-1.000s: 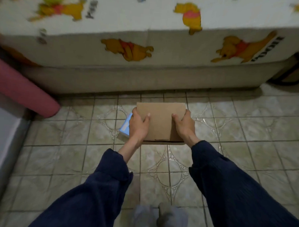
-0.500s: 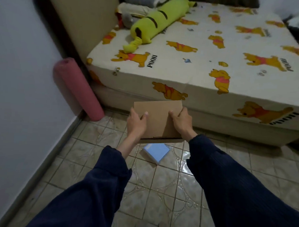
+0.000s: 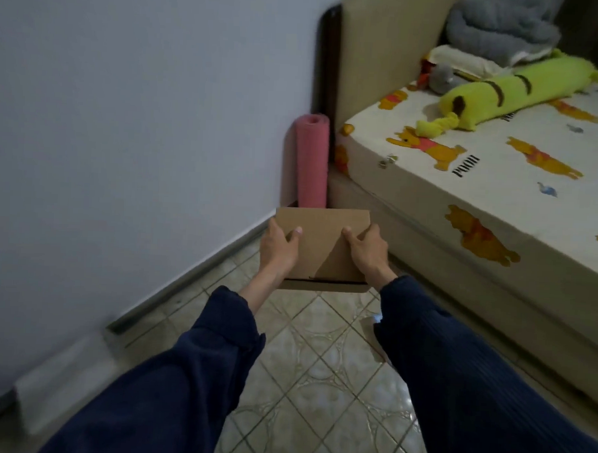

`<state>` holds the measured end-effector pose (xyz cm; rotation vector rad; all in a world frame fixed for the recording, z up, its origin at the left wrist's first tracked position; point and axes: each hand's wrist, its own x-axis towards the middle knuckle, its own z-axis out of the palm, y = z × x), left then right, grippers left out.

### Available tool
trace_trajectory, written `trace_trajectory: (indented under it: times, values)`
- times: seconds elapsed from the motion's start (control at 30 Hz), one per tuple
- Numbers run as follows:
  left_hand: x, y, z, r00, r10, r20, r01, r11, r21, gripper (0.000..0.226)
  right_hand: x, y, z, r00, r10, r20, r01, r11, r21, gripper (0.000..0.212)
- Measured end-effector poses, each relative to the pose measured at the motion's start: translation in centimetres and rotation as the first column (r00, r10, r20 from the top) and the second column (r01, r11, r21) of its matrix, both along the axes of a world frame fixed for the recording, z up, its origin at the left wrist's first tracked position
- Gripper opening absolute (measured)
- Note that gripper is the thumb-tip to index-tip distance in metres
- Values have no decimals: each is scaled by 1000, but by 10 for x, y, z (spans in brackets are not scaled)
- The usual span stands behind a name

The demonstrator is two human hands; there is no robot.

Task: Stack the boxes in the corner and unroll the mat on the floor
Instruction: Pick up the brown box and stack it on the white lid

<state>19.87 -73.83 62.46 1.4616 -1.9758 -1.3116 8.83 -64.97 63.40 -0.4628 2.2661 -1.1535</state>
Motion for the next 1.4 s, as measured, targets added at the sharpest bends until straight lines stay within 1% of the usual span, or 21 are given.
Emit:
trace_trajectory:
  times: [0.27, 0.33, 0.5, 0.77, 0.97, 1.17, 1.3, 1.4]
  values:
    - [158, -87, 2, 978, 199, 58, -198, 980, -16, 49, 144, -109, 1, 984, 177, -16, -177, 984, -16, 46]
    - [199, -104, -1, 967, 248, 66, -248, 969, -7, 51, 180, -133, 0, 975, 221, 6, -220, 975, -23, 47]
    - [299, -142, -15, 925, 371, 76, -373, 928, 9, 55, 273, -187, -14, 928, 373, 2, -373, 928, -3, 47]
    - [429, -182, -48, 821, 558, 117, -565, 824, 38, 57, 394, -260, -47, 811, 581, 73, -584, 811, 34, 49]
    - [493, -232, -72, 735, 665, 133, -676, 735, 62, 60, 461, -331, -71, 727, 676, 117, -685, 727, 56, 48]
    - [535, -282, -101, 671, 732, 122, -741, 666, 82, 52, 507, -394, -102, 678, 727, 109, -735, 675, 68, 46]
    - [559, -309, -134, 668, 731, 137, -744, 660, 104, 56, 531, -424, -137, 662, 739, 127, -749, 657, 85, 47]
    - [574, -326, -168, 659, 737, 155, -752, 647, 124, 54, 548, -442, -175, 656, 739, 151, -754, 650, 92, 47]
